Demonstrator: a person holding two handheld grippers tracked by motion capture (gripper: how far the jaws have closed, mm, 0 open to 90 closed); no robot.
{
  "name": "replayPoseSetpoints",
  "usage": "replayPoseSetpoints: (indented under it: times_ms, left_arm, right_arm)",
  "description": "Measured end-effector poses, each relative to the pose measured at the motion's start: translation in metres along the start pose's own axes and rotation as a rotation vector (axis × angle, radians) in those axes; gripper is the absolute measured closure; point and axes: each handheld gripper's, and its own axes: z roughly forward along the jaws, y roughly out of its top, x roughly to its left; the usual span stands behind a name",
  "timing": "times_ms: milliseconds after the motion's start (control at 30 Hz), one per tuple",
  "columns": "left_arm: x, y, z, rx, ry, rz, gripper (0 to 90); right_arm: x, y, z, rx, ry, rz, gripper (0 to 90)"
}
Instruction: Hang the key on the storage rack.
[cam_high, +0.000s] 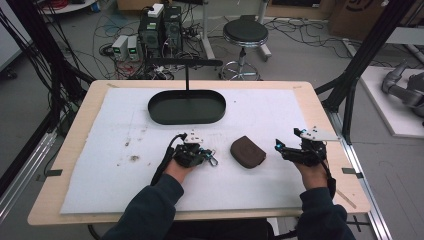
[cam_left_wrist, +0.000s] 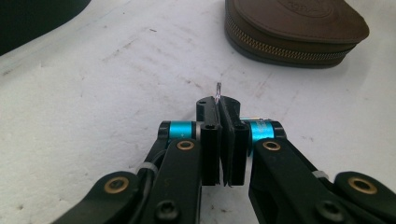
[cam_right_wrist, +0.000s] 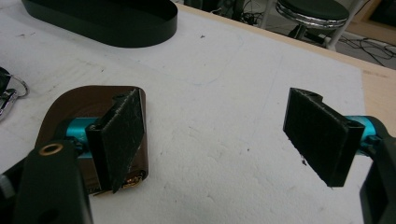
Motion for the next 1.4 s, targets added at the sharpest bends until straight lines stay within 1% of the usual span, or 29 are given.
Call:
replayPoseSetpoints:
  times_ms: [100,167,267,467,533,600,700,733,767,800,833,867,933,1033,1067,1100,1167,1200,1233,1300,1333,1367,1400]
  left_arm:
    - [0.001,0.000,0.000,0.002,0.008,-0.002,84.9]
    - [0.001,-0.001,0.000,0.005,0.004,0.002,86.0]
    - [0.001,-0.001,-0.001,0.014,-0.010,0.023,87.0]
    - [0.001,0.001,0.000,0.019,-0.014,0.048,87.1]
    - [-0.001,0.002,0.000,0.028,-0.009,0.064,87.7]
    - [-0.003,0.003,0.000,0.026,0.011,0.083,88.0]
    - [0.000,0.004,-0.004,0.005,0.013,0.070,88.0]
    - [0.002,0.005,-0.008,-0.015,0.010,0.058,88.1]
    - [0.003,0.005,-0.011,-0.030,0.008,0.055,88.1]
    - [0.006,0.006,-0.016,-0.058,0.011,0.048,88.1]
    - [0.006,0.006,-0.016,-0.058,0.011,0.048,88.1]
    - [0.008,0.006,-0.019,-0.075,0.009,0.039,88.1]
    - [0.013,0.006,-0.027,-0.099,0.020,0.028,88.1]
    - [0.022,0.006,-0.039,-0.142,0.034,-0.001,88.1]
    - [0.024,0.005,-0.044,-0.171,0.040,-0.015,88.1]
    - [0.028,0.005,-0.052,-0.198,0.048,-0.028,90.0]
    - [0.033,0.005,-0.061,-0.230,0.064,-0.039,90.0]
    - [0.036,0.005,-0.066,-0.238,0.067,-0.045,90.0]
    - [0.039,0.004,-0.068,-0.232,0.072,-0.052,90.0]
    - [0.044,0.002,-0.069,-0.199,0.081,-0.062,90.0]
    - [0.046,-0.002,-0.069,-0.181,0.096,-0.061,90.0]
    - [0.047,-0.004,-0.068,-0.179,0.097,-0.073,90.0]
    - [0.050,-0.007,-0.066,-0.166,0.095,-0.086,89.9]
  right_arm:
    - [0.001,0.000,0.000,0.001,0.002,-0.002,20.9]
    - [0.001,0.000,0.000,0.001,0.003,-0.003,20.9]
    - [0.001,0.000,0.000,0.001,0.004,-0.003,20.9]
    - [0.001,0.000,0.000,0.000,0.006,-0.007,20.9]
    - [0.002,0.000,0.001,0.005,0.009,-0.003,20.9]
    - [0.002,0.000,0.001,0.004,0.009,-0.007,20.9]
    - [0.002,0.000,0.001,0.004,0.010,-0.007,21.0]
    - [0.001,0.000,0.001,0.001,0.009,-0.004,21.0]
    - [0.001,0.000,0.001,0.001,0.008,-0.003,21.0]
    - [0.001,0.000,0.000,0.003,0.008,-0.002,21.0]
    - [0.001,0.000,0.000,0.003,0.008,-0.002,21.0]
    - [0.001,0.000,0.000,0.003,0.008,0.001,21.0]
    - [0.001,0.000,0.000,0.002,0.010,-0.003,21.0]
    - [0.001,0.000,-0.001,-0.007,0.019,-0.004,21.0]
    - [0.001,0.000,-0.001,-0.007,0.019,-0.004,21.0]
    - [0.002,0.000,-0.001,-0.007,0.018,-0.002,21.0]
    - [0.002,0.000,-0.001,-0.007,0.019,-0.003,20.9]
    - [0.002,0.000,0.000,-0.008,0.017,-0.004,21.0]
    - [0.002,0.000,0.000,-0.004,0.019,0.000,21.0]
    - [0.002,0.000,0.000,-0.004,0.020,-0.003,21.0]
    - [0.002,0.000,0.000,-0.004,0.020,-0.005,21.0]
    - [0.002,0.000,0.000,-0.004,0.020,-0.005,21.0]
    - [0.002,0.000,0.000,-0.004,0.021,-0.003,21.0]
